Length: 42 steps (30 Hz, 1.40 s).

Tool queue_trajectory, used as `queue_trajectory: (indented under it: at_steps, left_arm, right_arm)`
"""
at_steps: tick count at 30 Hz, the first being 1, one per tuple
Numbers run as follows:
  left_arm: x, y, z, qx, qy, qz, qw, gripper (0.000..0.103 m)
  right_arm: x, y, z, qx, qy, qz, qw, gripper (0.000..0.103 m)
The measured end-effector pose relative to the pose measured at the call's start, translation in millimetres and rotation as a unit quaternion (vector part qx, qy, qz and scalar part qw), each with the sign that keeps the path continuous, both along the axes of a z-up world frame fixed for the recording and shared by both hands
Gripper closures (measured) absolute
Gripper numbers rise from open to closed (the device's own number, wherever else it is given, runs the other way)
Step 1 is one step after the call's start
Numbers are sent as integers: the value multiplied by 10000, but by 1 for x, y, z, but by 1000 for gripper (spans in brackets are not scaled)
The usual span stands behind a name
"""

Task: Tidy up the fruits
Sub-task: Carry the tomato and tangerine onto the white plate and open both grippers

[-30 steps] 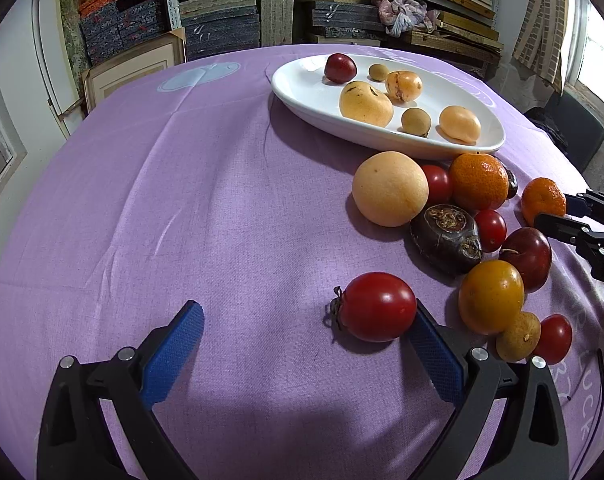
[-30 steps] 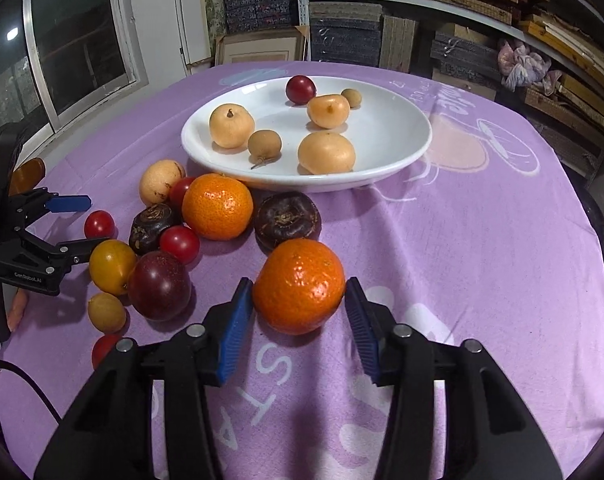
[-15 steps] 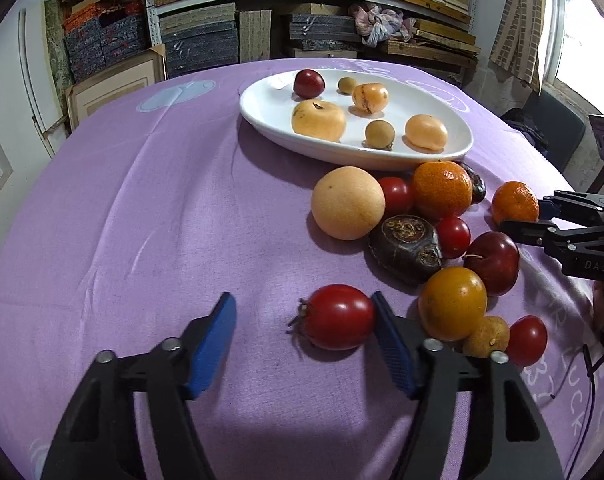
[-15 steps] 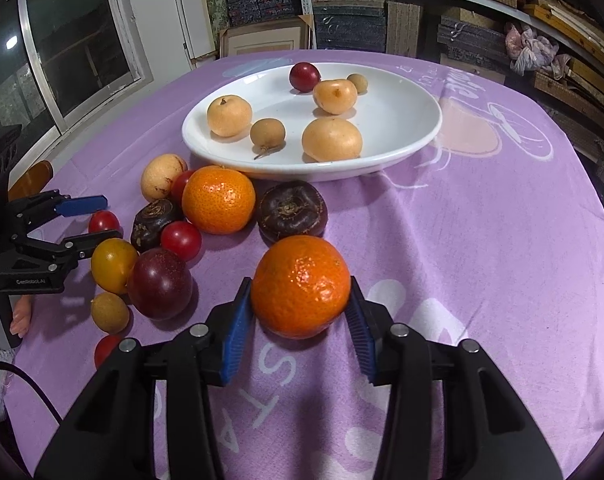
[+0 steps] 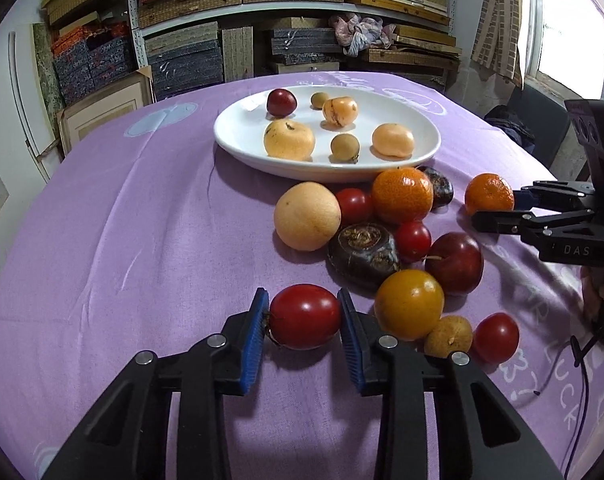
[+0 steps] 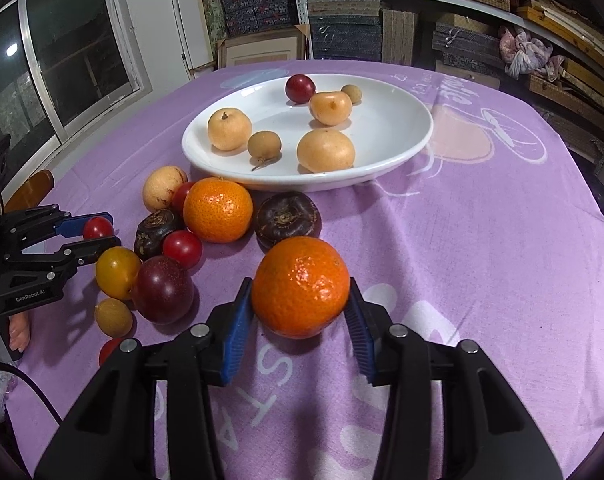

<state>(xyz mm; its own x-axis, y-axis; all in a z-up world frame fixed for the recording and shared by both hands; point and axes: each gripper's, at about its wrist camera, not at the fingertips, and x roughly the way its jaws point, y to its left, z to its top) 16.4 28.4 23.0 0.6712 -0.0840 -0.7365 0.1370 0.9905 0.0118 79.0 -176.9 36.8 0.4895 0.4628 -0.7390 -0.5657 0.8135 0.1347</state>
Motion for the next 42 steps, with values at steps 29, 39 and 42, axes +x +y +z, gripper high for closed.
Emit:
queue_trajectory:
  at_steps: [29, 39, 42]
  left_arm:
    - [117, 5, 55, -628, -442, 378, 9963, 3]
    - [12, 71, 26, -939, -308, 1281, 9868, 3]
    - [4, 76, 10, -1148, -99, 1403, 9834, 3]
  right_arm:
    - [77, -12, 91, 1461, -942, -623, 9828, 4]
    - [-5, -33, 38, 442, -865, -699, 9928, 4]
    - [1, -23, 22, 255, -611, -610, 9959, 4]
